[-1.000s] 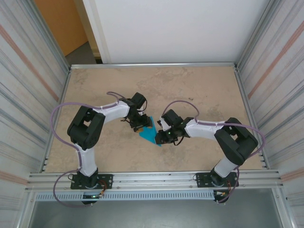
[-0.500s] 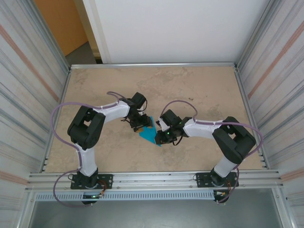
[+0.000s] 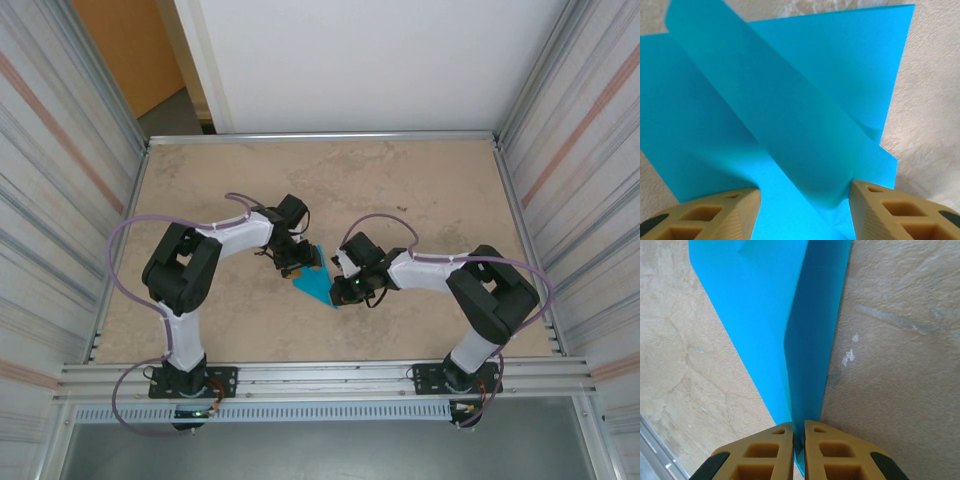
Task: Fold a paper plane with a square sheet of paper (pick it up from the middle)
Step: Fourth fold the wing at the center of the table.
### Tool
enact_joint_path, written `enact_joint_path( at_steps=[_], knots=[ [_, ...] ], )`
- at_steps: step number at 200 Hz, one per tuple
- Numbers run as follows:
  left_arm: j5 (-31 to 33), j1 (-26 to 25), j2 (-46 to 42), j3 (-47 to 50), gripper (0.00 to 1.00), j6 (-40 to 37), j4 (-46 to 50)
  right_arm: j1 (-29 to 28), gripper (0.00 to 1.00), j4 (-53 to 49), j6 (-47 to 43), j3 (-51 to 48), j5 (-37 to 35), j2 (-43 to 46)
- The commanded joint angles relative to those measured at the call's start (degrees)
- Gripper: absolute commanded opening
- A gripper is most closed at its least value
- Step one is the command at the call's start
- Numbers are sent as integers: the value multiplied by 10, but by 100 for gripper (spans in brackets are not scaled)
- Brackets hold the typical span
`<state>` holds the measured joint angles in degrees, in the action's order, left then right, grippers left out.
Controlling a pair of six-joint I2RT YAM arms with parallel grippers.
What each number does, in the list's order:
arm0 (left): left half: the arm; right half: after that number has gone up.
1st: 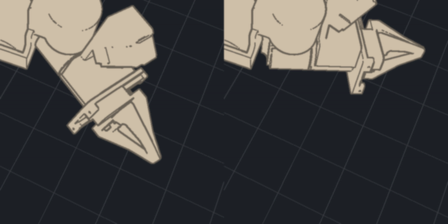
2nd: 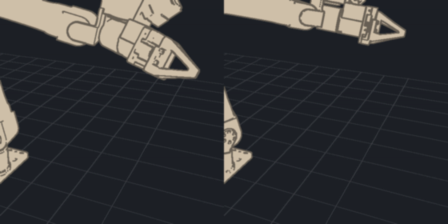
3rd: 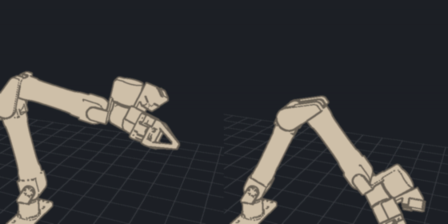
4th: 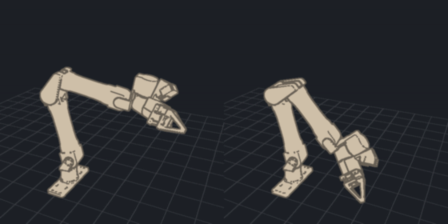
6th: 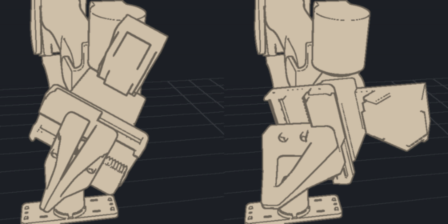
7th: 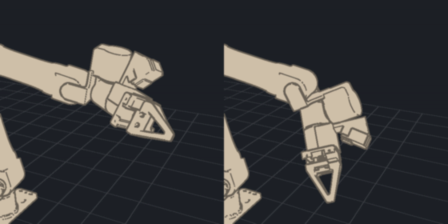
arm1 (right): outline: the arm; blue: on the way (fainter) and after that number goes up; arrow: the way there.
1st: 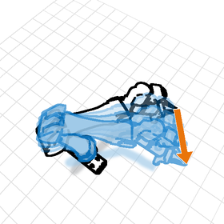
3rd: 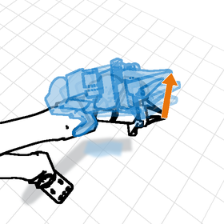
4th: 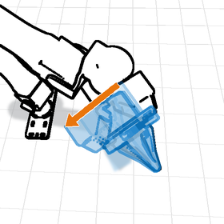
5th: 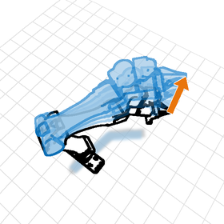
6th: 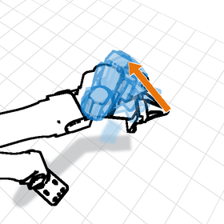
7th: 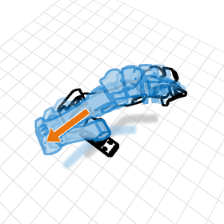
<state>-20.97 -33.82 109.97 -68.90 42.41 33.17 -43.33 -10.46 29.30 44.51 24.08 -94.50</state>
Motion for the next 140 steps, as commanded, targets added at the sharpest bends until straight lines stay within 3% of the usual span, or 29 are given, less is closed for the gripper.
enact_joint_path(
  at_steps=[1,79,124,140],
  knots=[
    [73,-2,70,45,54,1,69,9,10,6,1,-14,34,-14],
    [72,-2,78,41,54,-2,73,21,9,14,6,-21,53,-29],
    [82,-3,90,34,54,-3,85,33,29,16,29,-32,15,43],
    [83,-3,96,33,54,-4,85,41,30,20,39,-42,-5,72]
  ],
)
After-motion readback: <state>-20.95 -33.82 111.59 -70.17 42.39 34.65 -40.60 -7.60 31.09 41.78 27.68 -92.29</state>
